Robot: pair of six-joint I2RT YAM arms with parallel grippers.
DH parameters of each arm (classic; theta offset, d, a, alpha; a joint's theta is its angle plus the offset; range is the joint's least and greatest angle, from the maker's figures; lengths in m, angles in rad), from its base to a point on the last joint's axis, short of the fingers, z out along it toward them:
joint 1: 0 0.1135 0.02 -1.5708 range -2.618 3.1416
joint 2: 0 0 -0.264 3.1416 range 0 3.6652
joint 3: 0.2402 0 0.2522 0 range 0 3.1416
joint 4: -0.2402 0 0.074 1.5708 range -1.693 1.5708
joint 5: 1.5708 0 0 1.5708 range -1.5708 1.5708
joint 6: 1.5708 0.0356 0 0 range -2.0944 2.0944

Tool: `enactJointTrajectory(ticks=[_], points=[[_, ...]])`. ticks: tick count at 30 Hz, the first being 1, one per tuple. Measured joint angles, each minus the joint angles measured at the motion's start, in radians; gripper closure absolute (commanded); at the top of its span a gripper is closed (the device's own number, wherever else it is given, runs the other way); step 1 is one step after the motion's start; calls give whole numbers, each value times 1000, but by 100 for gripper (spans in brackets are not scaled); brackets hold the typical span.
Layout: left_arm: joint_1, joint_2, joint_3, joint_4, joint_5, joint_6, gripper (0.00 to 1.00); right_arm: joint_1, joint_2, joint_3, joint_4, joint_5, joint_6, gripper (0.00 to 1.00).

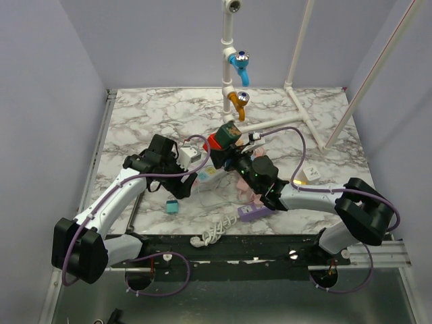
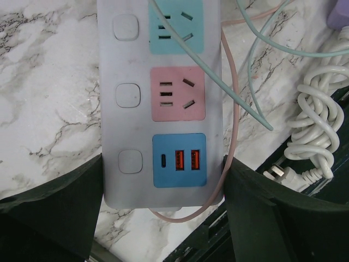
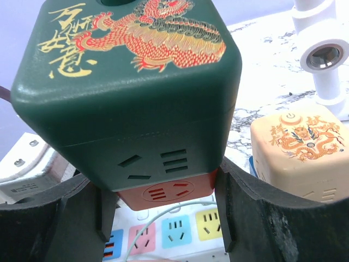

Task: Pull the plug off the socket
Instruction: Remove the plug from the socket.

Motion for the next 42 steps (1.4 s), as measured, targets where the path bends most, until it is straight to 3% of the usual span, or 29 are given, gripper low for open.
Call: enactJointTrajectory(ticks=[5, 7, 9, 12, 14, 15, 25, 35, 42], points=[[0, 0, 2, 3, 0, 0, 89, 0, -10, -1, -35, 0, -7, 99], [0, 4, 3, 4, -2, 4, 79, 0, -41, -8, -69, 0, -13, 99], [-1, 19, 10, 6, -8, 10, 57, 0, -93, -21, -107, 0, -21, 99], [-1, 60, 23, 23, -16, 21, 36, 0, -183, -37, -153, -3, -27, 99], [-1, 77, 24, 40, -23, 33, 4, 0, -243, -49, -183, -11, -27, 99], [-1, 80, 24, 46, -27, 39, 2, 0, -270, -58, -194, -15, -27, 99], [-1, -49, 39, 121, -27, 79, 1, 0, -443, -152, -373, -23, -8, 99], [1, -125, 252, 66, -39, 171, 1, 0, -478, -151, -417, -42, -5, 99], [1, -284, 307, 129, 134, 155, 2, 0, -441, -68, -402, -127, 17, 99]])
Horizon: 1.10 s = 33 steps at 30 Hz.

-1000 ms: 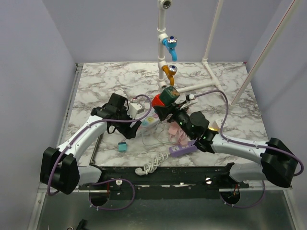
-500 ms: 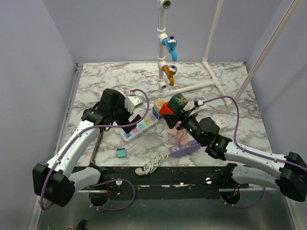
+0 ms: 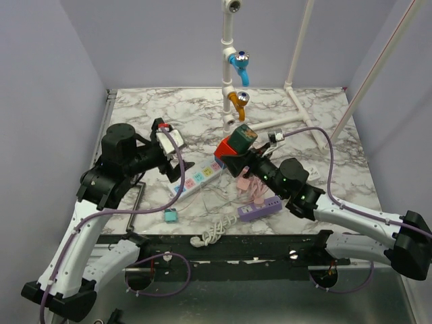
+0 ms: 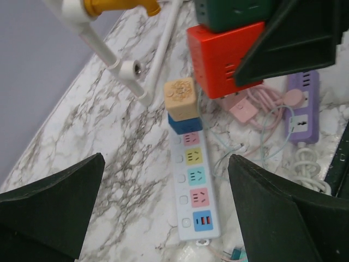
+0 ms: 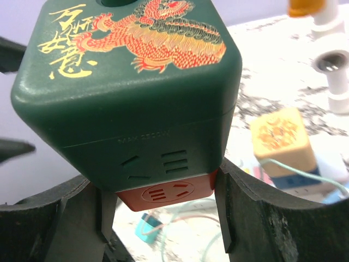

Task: Pull the plug off the socket
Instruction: Remove the plug from the socket.

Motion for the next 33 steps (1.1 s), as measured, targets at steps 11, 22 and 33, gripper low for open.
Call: enactJointTrajectory(ticks=[11, 22, 33], points=[[-121, -166, -345, 373, 48, 3, 2, 0, 37, 61, 134, -56, 100, 99], [-328, -204, -427, 728, -162, 64, 2, 0, 117, 62, 320, -101, 193, 99], [-407, -138, -436, 810, -290, 114, 2, 1, 144, 81, 356, -124, 212, 99]])
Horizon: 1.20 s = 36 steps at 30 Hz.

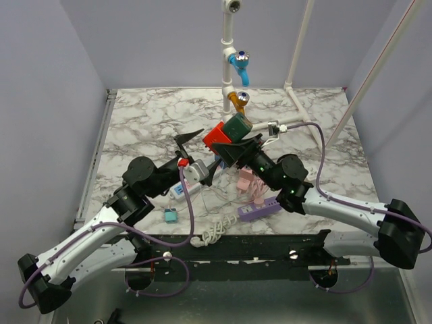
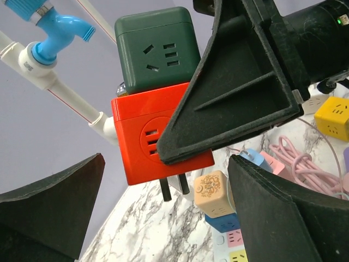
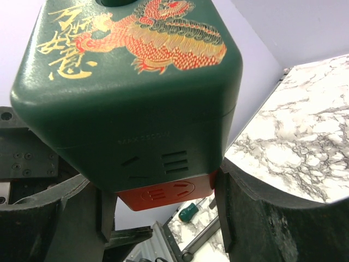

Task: Pull the plug off the socket
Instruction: Remove the plug from the socket.

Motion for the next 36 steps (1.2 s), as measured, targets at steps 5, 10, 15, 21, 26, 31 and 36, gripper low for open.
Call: enactJointTrajectory(ticks=[5, 10, 15, 21, 26, 31, 36], points=[[-13, 51, 0, 32, -60, 15, 1, 6, 19, 8, 8, -3, 14, 99], [-23, 84, 0, 52, -103, 27, 1, 18, 35, 8, 23, -3, 27, 99], [-24, 85, 0, 75, -143, 29, 16, 43, 42, 8, 48, -3, 26, 99], [-32, 85, 0, 69, -145, 18, 55, 54, 53, 8, 89, 0, 32, 96], [-34, 82, 0, 61, -140, 7, 90, 56, 53, 8, 92, 2, 32, 82], [-35, 74, 0, 52, -129, 7, 100, 61, 36, 0, 77, 3, 32, 37], [-37, 49, 0, 0, -105, 13, 100, 63, -45, -37, 17, 14, 15, 0]])
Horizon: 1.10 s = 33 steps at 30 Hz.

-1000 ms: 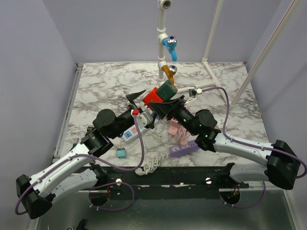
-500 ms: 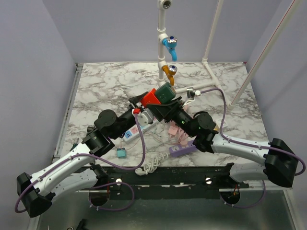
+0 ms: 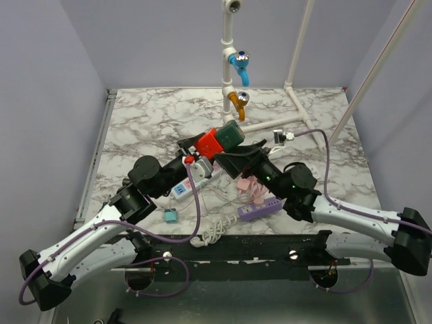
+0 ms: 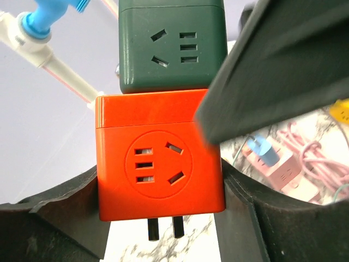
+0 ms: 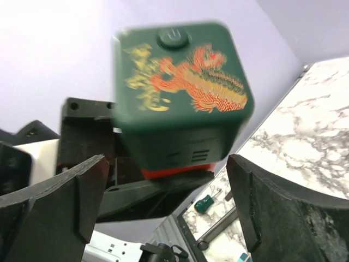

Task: Pull the plug off the socket
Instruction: Remove the plug from the socket.

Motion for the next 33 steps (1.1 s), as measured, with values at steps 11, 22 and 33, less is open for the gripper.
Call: enactJointTrajectory(ticks=[11, 22, 33], points=[[27, -111, -24, -74, 80, 71, 100, 1, -350, 45, -345, 50, -227, 0], [38, -171, -35, -192, 258, 133, 100, -2, -205, 325, -715, -162, -449, 0], [39, -206, -45, -201, 279, 206, 100, -3, -208, 326, -829, -280, -481, 8]])
